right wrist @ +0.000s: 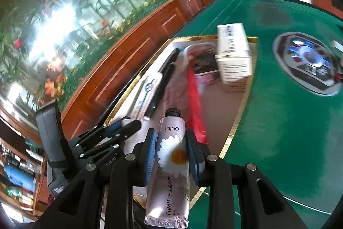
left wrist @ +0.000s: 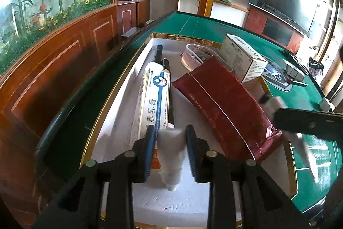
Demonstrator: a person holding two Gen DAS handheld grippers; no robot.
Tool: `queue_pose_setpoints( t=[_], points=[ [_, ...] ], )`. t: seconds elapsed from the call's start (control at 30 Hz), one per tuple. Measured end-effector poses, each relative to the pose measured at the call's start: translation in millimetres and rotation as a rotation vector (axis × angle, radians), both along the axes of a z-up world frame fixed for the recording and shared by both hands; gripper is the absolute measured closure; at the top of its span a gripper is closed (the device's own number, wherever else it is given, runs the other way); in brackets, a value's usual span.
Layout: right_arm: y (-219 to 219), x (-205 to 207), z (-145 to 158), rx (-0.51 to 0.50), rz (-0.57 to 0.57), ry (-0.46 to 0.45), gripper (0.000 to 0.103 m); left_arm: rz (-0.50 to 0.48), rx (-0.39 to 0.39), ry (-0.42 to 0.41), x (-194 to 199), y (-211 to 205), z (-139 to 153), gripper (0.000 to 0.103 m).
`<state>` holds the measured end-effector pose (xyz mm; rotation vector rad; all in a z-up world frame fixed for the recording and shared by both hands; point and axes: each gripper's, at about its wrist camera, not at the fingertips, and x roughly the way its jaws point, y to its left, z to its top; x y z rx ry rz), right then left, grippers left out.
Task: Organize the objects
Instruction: 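Carry the bottle and cream tube into the tray and open both grippers, then move both grippers back over the table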
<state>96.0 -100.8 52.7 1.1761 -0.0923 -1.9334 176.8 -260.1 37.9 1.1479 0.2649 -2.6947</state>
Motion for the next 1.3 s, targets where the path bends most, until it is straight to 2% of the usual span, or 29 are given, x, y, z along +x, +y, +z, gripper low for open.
queue_pose_setpoints(
  t=[0.07, 0.2, 0.37, 0.6, 0.67, 0.73, 0.83, 0.93, 1.03, 1.1, 1.13, 1.2, 1.3],
  points=[
    [-12.6, -0.3, -3.6, 0.014, 0.020, -0.005, 0.072, 0.001, 0.003, 0.013, 3.4, -1.8, 2.0, 0.047],
    [-28.5, 0.3, -10.8, 0.032, 0.043, -0.019, 0.072, 0.004, 0.042, 0.064, 14.4, -11.0, 12.4, 0.038],
    [-40.2, 0.7, -19.8, 0.051, 0.053, -0.032, 0.072, 0.061, 0.088, 0.166, 35.0, -35.0, 33.4, 0.025],
    [-50.1, 4.3, -21.8, 0.067, 0.061, -0.021, 0.070, 0.126, 0.090, 0.196, 44.8, -48.9, 41.5, 0.017],
    [-46.6, 4.2, -18.2, 0.063, 0.051, -0.015, 0.060, 0.128, 0.092, 0.189, 45.6, -49.5, 41.3, 0.017],
    [-38.2, 3.6, -10.8, 0.060, 0.027, 0.006, 0.033, 0.125, 0.096, 0.193, 46.5, -48.2, 43.8, 0.016],
    [-5.9, -0.3, 10.9, 0.057, -0.062, 0.091, 0.018, 0.101, 0.097, 0.214, 48.6, -44.1, 50.1, 0.014],
    [36.0, -5.3, 35.0, 0.082, -0.174, 0.203, 0.008, 0.044, 0.102, 0.238, 45.6, -32.7, 57.9, 0.012],
    [82.1, -10.0, 53.9, 0.175, -0.325, 0.382, 0.000, -0.019, 0.102, 0.254, 40.4, -15.4, 63.9, 0.012],
    [108.8, -19.2, 57.4, 0.252, -0.403, 0.451, 0.000, -0.051, 0.092, 0.262, 36.7, -1.9, 67.1, 0.011],
    [129.4, -30.4, 55.5, 0.309, -0.458, 0.459, 0.000, -0.071, 0.089, 0.270, 34.3, 5.3, 69.7, 0.011],
    [164.5, -51.3, 50.7, 0.348, -0.540, 0.418, 0.000, -0.108, 0.088, 0.279, 28.5, 19.1, 73.5, 0.011],
    [234.1, -84.1, 38.5, 0.291, -0.661, 0.265, 0.000, -0.156, 0.083, 0.273, 20.6, 36.7, 75.3, 0.011]
  ],
)
